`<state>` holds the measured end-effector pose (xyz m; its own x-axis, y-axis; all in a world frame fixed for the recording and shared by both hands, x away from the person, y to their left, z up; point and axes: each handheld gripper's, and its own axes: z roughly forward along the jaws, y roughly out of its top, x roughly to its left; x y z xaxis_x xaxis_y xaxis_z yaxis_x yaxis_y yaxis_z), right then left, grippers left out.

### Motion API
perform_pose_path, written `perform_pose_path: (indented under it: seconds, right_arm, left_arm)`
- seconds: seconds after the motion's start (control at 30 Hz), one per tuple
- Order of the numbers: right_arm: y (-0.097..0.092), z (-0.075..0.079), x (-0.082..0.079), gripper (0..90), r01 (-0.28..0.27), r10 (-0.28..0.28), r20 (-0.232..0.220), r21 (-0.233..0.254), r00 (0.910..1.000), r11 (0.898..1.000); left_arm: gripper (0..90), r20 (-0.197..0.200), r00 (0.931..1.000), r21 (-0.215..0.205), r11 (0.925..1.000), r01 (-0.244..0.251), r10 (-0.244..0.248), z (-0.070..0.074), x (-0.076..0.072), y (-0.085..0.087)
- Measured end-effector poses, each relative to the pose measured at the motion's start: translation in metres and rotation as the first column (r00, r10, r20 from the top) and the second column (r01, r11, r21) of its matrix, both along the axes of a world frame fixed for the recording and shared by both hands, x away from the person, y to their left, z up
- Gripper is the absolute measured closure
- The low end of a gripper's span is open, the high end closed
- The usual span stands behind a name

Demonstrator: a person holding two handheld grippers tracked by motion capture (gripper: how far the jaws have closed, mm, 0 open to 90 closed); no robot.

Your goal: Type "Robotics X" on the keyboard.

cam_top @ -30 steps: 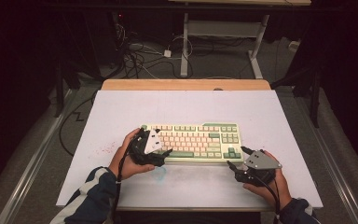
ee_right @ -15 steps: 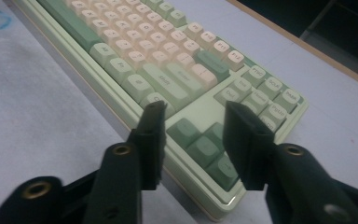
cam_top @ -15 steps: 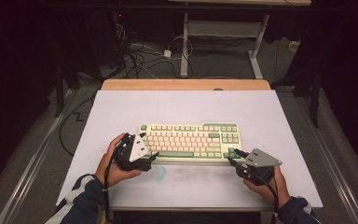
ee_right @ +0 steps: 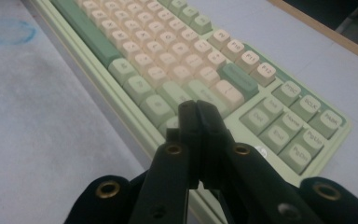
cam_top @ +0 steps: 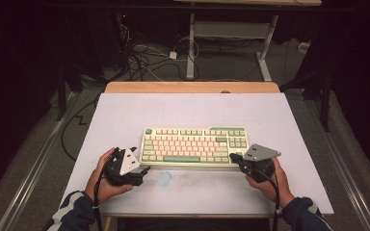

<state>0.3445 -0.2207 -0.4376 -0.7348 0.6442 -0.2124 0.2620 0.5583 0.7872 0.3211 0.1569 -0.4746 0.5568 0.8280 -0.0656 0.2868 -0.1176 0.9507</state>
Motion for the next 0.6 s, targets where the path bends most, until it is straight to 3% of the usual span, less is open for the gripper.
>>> perform_pose_path:
  seconds: [0.4,0.6]
  right_arm:
    - [0.044,0.005,0.039,90.0,-0.044,0.043,-0.018,-0.042,0.9989,0.998]
    - [0.065,0.004,0.052,90.0,-0.064,0.063,-0.026,-0.057,0.9977,0.996]
  left_arm:
    - [20.2,-0.018,0.9998,0.004,0.9999,-0.013,0.013,-0.005,0.000,0.003]
    - [20.2,-0.024,0.9997,0.007,1.0000,-0.002,0.002,-0.007,-0.001,0.001]
